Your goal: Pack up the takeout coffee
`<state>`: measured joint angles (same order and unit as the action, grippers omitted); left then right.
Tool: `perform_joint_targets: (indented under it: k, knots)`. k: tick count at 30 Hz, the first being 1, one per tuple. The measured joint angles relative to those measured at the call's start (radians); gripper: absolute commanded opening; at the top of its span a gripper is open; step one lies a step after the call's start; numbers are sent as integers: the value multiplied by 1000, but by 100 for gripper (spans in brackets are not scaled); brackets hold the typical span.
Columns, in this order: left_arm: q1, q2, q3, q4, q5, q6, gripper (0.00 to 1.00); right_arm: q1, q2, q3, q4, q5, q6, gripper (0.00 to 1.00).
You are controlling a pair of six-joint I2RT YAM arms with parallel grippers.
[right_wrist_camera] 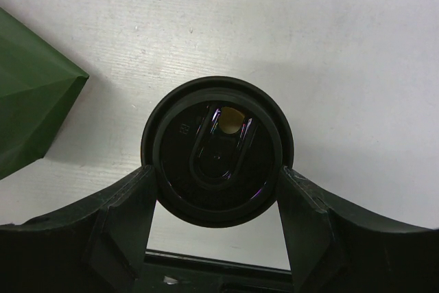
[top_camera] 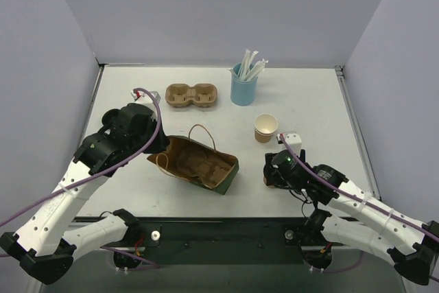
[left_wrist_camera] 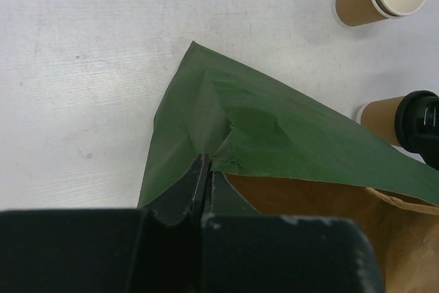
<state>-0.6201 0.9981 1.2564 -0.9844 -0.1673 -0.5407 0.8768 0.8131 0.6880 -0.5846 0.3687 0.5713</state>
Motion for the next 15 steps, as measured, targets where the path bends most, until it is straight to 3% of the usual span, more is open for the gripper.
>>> perform_joint_targets:
  k: [10,15]
  knots:
    - [0,0,-1,0,15,-13,0,-2,59,6,-44,-11,40,81]
    - [0,-3,-3,0,15,-17,0,-23,69,53,-95,-20,39,82]
